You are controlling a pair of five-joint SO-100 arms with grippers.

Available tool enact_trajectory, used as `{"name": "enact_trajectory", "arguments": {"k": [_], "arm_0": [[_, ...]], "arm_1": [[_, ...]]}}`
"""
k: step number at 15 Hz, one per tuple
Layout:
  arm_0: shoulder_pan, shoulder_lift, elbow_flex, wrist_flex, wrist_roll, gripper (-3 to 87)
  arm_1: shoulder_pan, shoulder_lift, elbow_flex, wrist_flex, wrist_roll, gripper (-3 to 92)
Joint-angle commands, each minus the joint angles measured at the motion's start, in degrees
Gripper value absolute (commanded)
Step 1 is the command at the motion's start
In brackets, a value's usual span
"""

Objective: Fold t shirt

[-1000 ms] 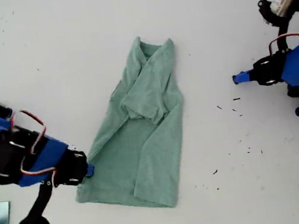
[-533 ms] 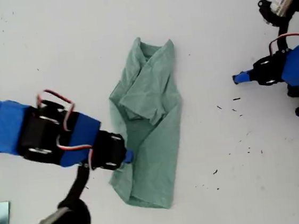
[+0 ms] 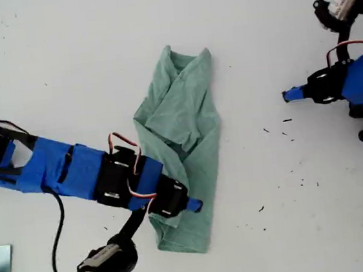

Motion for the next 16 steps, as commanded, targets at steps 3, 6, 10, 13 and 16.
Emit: {"name": "enact_trajectory", "arguments": {"k": [3, 6, 10, 13, 16], "arm_0": [[4.0, 31.8, 0.0, -5.2, 2.6, 15.5], [4.8, 35.8, 4.7, -5.6, 2.5, 15.4], [-1.2, 57.8, 43.6, -4.4, -8.1, 10.1], [-11.0, 100.0, 86.7, -5.7, -16.4, -0.2], [-9.5, 118.7, 105.0, -4.0, -25.2, -0.3]], "arm_1": [[-0.4, 0.8, 2.6, -1.1, 2.5, 7.3], [-0.4, 0.8, 2.6, -1.1, 3.3, 7.3], [-4.0, 0.9, 1.8, 0.4, 30.9, 7.6], [-11.5, 1.0, -1.7, 1.7, 27.9, 1.5], [-12.0, 1.0, 0.1, 1.5, 33.4, 0.7]]}}
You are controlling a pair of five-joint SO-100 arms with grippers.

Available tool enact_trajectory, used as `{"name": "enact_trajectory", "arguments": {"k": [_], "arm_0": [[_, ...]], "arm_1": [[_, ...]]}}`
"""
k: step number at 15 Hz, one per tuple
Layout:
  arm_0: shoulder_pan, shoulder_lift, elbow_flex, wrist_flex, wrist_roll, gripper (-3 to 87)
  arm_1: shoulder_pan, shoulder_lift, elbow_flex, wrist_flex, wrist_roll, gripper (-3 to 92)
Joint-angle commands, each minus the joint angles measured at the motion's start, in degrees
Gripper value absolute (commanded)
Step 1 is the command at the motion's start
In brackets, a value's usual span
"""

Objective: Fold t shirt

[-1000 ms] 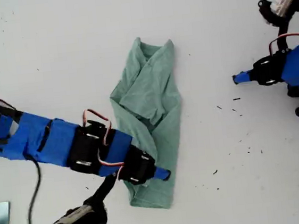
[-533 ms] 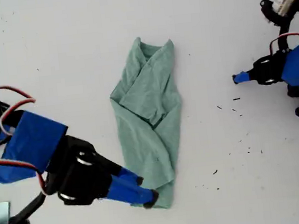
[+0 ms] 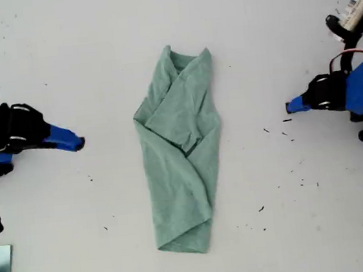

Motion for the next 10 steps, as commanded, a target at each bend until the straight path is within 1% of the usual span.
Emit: {"name": "enact_trajectory", "arguments": {"k": [1, 2, 3, 4, 5, 6, 7, 8, 9, 10], "arm_0": [[2.3, 12.7, 10.8, 0.0, -6.6, -0.3], [2.9, 19.1, 14.2, 1.1, -8.2, -0.3], [3.2, 21.1, 13.1, 3.1, -8.5, -0.3], [3.9, 13.7, 5.6, 4.6, -8.3, -0.3], [5.8, -2.6, -9.1, 8.3, -8.1, 0.3], [8.5, -20.1, -27.9, 13.0, -5.7, 11.8], [10.0, -35.1, -45.6, 17.8, -2.0, 16.4], [11.1, -47.5, -60.5, 23.1, 0.6, 17.8], [11.7, -56.3, -69.9, 25.1, 3.0, 18.1], [12.0, -62.7, -75.1, 25.5, 4.4, 17.8]], "arm_1": [[-0.9, 0.4, 0.6, -1.7, 0.7, 0.7], [-1.1, 0.4, -0.1, -2.5, -0.2, 0.7], [-3.1, 0.4, -3.0, -3.0, -0.3, 0.7], [-5.0, -2.2, -8.6, -3.1, 0.5, 0.7], [-8.1, -13.4, -19.3, -4.1, 2.0, 0.9], [-13.1, -32.0, -35.4, -2.5, 4.3, 12.2], [-19.0, -49.9, -54.3, 2.5, 6.3, 27.0], [-23.6, -65.2, -72.9, 8.3, 8.0, 33.0], [-27.0, -77.6, -87.9, 12.2, 8.9, 34.6], [-29.3, -86.7, -98.3, 13.4, 9.4, 34.9]]}}
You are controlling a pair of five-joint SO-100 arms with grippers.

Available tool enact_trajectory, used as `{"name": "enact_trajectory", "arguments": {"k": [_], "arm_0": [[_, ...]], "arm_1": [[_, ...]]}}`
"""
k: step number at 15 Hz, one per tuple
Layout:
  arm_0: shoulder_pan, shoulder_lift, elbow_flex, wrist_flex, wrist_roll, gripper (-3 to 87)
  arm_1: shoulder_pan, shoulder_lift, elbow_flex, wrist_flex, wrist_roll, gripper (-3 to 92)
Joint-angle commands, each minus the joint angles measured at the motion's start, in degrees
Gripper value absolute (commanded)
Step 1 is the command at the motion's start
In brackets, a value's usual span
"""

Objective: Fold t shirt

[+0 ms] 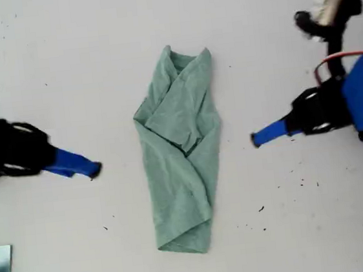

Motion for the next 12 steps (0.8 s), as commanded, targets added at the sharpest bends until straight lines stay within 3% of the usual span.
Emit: {"name": "enact_trajectory", "arguments": {"k": [1, 12], "arm_0": [[1.7, -15.5, -17.6, 1.8, 3.0, 18.3], [2.0, -54.9, -32.3, -6.6, 10.3, 20.5]], "arm_1": [[-5.5, -23.4, -31.4, 2.4, 1.8, 34.9], [-12.3, -63.4, -45.9, -13.5, 3.5, 33.2]]}}
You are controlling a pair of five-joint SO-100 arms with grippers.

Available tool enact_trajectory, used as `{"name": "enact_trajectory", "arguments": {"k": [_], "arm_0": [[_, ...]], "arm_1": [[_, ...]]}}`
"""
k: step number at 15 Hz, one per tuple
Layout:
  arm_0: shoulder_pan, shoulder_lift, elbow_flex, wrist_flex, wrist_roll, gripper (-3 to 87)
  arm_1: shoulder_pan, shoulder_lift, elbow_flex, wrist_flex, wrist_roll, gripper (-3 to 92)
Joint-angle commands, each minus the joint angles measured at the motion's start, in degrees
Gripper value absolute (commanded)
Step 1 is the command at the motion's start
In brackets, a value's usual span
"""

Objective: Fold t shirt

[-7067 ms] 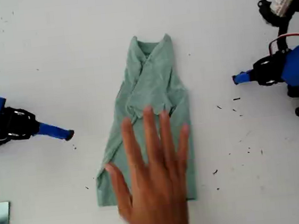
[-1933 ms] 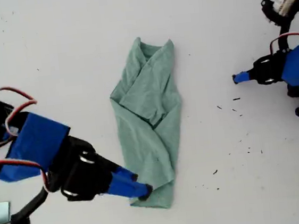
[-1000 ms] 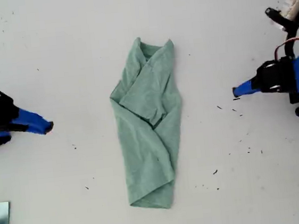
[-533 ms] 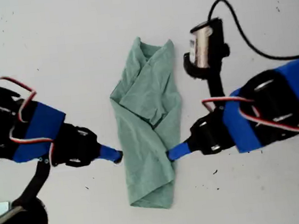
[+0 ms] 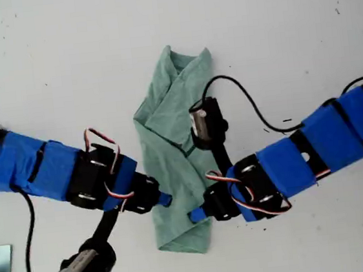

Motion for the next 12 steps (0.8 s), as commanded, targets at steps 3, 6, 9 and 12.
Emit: {"name": "enact_trajectory", "arguments": {"k": [3, 6, 9, 12], "arm_0": [[2.6, -12.9, -9.8, -3.1, 1.8, 8.4], [4.0, -13.0, -10.5, -4.1, 2.0, -0.2], [5.3, -4.3, -10.5, -8.3, 2.6, -0.2], [5.2, 4.5, -10.4, -12.0, 4.1, -0.2]], "arm_1": [[-2.9, -7.2, -5.7, -6.1, 0.8, 16.5], [-3.1, -8.2, -5.6, -6.6, 0.5, -0.8], [-2.5, -1.1, -5.7, -2.6, -2.3, -0.7], [-2.8, 12.5, -5.8, -0.6, -5.7, -0.6]]}}
